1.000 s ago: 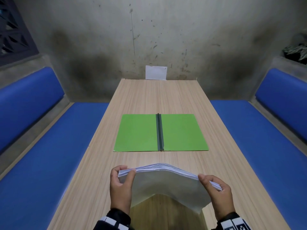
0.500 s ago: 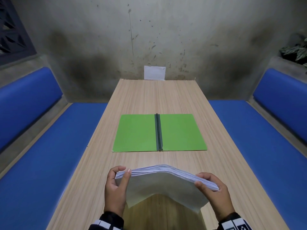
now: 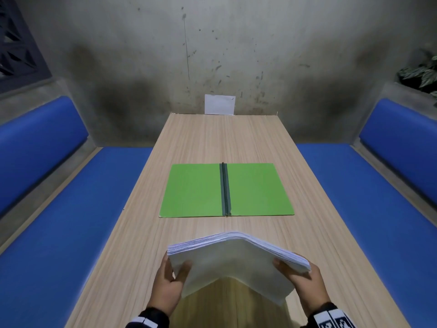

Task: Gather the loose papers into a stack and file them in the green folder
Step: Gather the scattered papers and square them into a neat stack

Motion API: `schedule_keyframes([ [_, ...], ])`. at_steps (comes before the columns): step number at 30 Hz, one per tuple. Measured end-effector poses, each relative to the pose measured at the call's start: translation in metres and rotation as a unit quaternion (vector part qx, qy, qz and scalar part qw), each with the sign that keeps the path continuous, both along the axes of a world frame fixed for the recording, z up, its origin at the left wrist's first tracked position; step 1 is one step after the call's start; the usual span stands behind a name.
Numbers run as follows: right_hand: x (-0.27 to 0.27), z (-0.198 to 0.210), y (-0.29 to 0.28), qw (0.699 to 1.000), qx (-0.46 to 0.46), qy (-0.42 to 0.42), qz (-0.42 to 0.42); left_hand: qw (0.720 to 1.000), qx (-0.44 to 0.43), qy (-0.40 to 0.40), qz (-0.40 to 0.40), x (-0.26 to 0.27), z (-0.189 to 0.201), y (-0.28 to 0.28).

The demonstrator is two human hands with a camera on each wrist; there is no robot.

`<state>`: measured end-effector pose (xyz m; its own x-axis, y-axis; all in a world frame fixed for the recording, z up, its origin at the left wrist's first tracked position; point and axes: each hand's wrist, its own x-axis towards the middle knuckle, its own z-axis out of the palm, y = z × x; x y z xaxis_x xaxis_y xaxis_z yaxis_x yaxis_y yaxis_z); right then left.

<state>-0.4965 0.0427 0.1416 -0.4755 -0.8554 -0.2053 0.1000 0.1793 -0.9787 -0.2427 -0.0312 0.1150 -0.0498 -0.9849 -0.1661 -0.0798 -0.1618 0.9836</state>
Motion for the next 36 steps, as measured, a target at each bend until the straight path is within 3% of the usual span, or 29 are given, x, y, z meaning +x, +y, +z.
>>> schedule_keyframes([
  [5, 0.002, 0.023, -0.002, 0.997, -0.067, -0.008, -0.027, 0.998, -0.033, 0.016, 0.045, -0.005, 0.026, 0.002],
  [9, 0.000, 0.037, 0.007, 0.993, -0.117, 0.022, 0.013, 0.996, -0.047, -0.025, 0.072, -0.004, 0.029, 0.013],
  [12, -0.002, 0.011, 0.009, 0.995, -0.069, 0.052, 0.047, 0.999, -0.011, -0.002, 0.050, -0.002, 0.014, 0.016],
  [16, -0.001, -0.013, 0.007, 0.999, 0.018, 0.035, 0.024, 0.998, 0.010, 0.037, 0.057, 0.000, -0.003, 0.015],
  [19, -0.001, -0.015, 0.006, 0.999, 0.021, 0.029, 0.019, 0.996, 0.003, 0.066, 0.054, 0.001, 0.009, 0.014],
  [21, -0.001, -0.003, 0.005, 0.999, -0.001, 0.017, 0.031, 0.998, -0.025, 0.028, 0.049, 0.004, 0.014, 0.012],
  [24, -0.004, 0.019, 0.005, 0.994, -0.035, 0.080, 0.068, 0.982, -0.127, -0.134, 0.047, 0.013, 0.030, 0.006],
  [26, -0.006, 0.034, 0.004, 0.981, -0.068, 0.154, 0.098, 0.932, -0.223, -0.285, 0.023, 0.015, 0.051, 0.004],
  [28, -0.003, 0.049, 0.002, 0.953, -0.108, 0.256, 0.123, 0.886, -0.281, -0.364, -0.057, 0.006, 0.064, 0.007],
  [31, 0.014, 0.077, -0.002, 0.898, -0.152, 0.383, 0.151, 0.864, -0.344, -0.332, -0.157, -0.025, 0.087, 0.019],
  [33, 0.025, 0.090, -0.005, 0.872, -0.170, 0.429, 0.166, 0.860, -0.388, -0.285, -0.171, -0.041, 0.090, 0.023],
  [36, 0.025, 0.097, -0.005, 0.871, -0.186, 0.444, 0.102, 0.917, -0.339, -0.181, -0.103, -0.043, 0.092, 0.018],
])
